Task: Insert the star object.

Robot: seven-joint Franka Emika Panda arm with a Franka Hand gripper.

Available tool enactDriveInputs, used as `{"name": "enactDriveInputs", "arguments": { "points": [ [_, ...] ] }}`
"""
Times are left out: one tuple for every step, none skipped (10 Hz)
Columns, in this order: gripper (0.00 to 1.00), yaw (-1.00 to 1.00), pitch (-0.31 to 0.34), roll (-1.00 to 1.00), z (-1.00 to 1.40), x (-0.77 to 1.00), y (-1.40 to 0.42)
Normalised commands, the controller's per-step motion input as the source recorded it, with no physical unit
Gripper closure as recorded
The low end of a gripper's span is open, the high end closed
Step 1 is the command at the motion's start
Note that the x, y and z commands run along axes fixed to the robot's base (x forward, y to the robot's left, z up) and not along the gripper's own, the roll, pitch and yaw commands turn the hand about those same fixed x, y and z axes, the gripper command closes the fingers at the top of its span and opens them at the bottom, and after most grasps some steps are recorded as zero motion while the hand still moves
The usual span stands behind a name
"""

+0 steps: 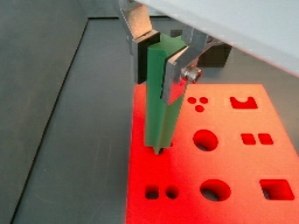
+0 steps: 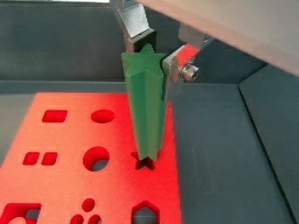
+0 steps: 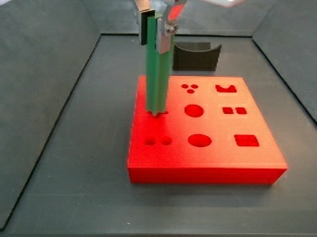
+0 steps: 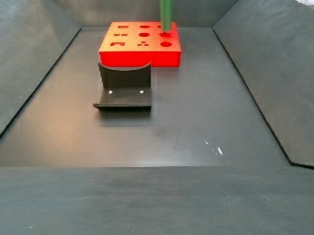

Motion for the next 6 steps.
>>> {"name": "enactDriveInputs", "arguments": {
  "points": [
    [1.0, 0.0, -0.024, -0.12, 0.0, 0.44, 0.12],
    [1.0, -0.04, -0.066, -0.01, 0.0, 0.44, 0.08],
    [1.0, -0.11, -0.14, 0.0, 0.1, 0.32, 0.0],
    [1.0, -0.13, -0.124, 0.19, 0.22, 0.0, -0.03],
    [1.0, -0.17, -0.117, 0.28, 0.31, -0.1, -0.23],
    [1.0, -0.26, -0.174, 0.5, 0.26, -0.29, -0.31]
  ]
}}
